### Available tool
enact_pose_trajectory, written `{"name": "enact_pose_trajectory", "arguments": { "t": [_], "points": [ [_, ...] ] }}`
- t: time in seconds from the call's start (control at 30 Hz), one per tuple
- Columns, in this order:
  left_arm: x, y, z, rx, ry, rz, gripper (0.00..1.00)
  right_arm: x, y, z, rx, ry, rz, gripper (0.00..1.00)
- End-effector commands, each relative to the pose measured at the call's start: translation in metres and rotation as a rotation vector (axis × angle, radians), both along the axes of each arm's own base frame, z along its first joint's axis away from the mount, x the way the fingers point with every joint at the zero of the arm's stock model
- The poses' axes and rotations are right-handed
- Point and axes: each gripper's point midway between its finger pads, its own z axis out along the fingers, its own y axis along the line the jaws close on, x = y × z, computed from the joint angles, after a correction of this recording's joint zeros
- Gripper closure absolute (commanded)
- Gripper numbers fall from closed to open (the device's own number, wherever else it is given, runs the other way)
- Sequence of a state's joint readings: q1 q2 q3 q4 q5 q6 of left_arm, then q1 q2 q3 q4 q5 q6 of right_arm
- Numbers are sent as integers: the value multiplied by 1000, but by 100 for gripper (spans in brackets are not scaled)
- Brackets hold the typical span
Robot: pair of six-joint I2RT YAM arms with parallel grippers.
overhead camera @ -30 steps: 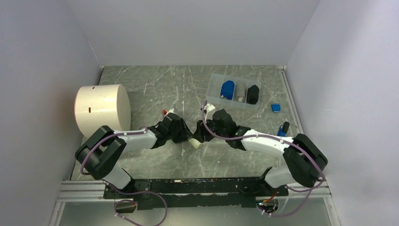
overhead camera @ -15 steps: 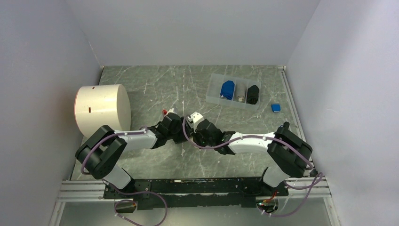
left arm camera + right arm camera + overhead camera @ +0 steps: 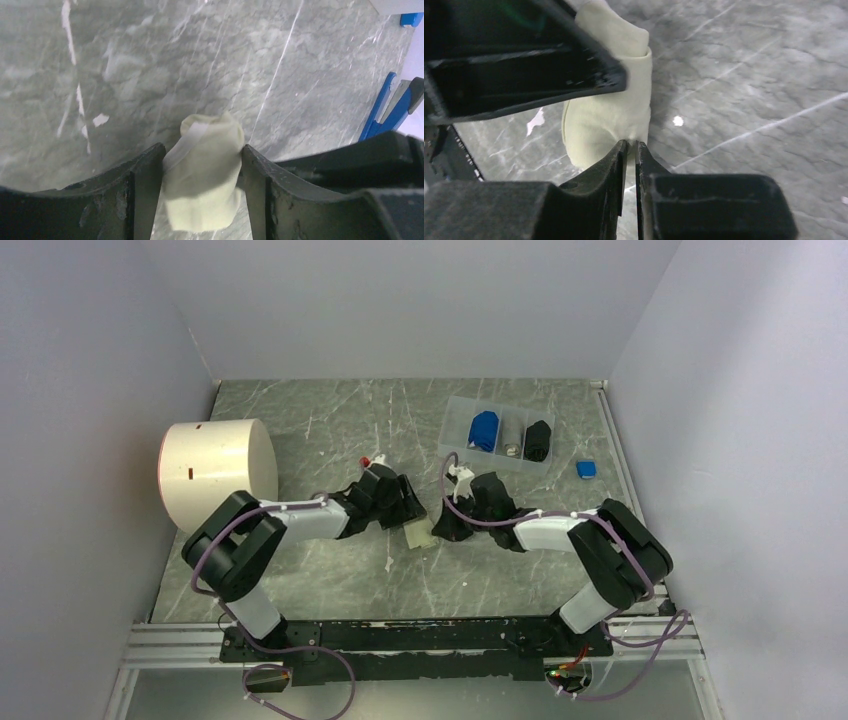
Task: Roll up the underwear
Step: Pick up the underwear from the center of the board.
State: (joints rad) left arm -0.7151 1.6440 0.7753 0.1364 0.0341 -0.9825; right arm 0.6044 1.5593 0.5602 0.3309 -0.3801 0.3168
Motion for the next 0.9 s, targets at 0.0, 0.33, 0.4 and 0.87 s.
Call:
{"name": "enact_pose_trajectory", "arguments": {
  "t": [0.0, 0.33, 0.4, 0.87],
  "points": [
    [11, -8, 7, 22, -36, -28, 39, -3, 17, 22, 92, -16, 74, 82],
    [-2, 7, -10, 35, 10, 20, 48, 10, 4, 57, 69, -20, -71, 29],
    [-4, 9, -12, 41, 16, 22, 48, 10, 5, 59, 88, -7, -98, 22],
    [-8, 13, -20, 55, 32, 21, 49, 13, 40, 17, -90, -47, -216, 19]
  ]
}}
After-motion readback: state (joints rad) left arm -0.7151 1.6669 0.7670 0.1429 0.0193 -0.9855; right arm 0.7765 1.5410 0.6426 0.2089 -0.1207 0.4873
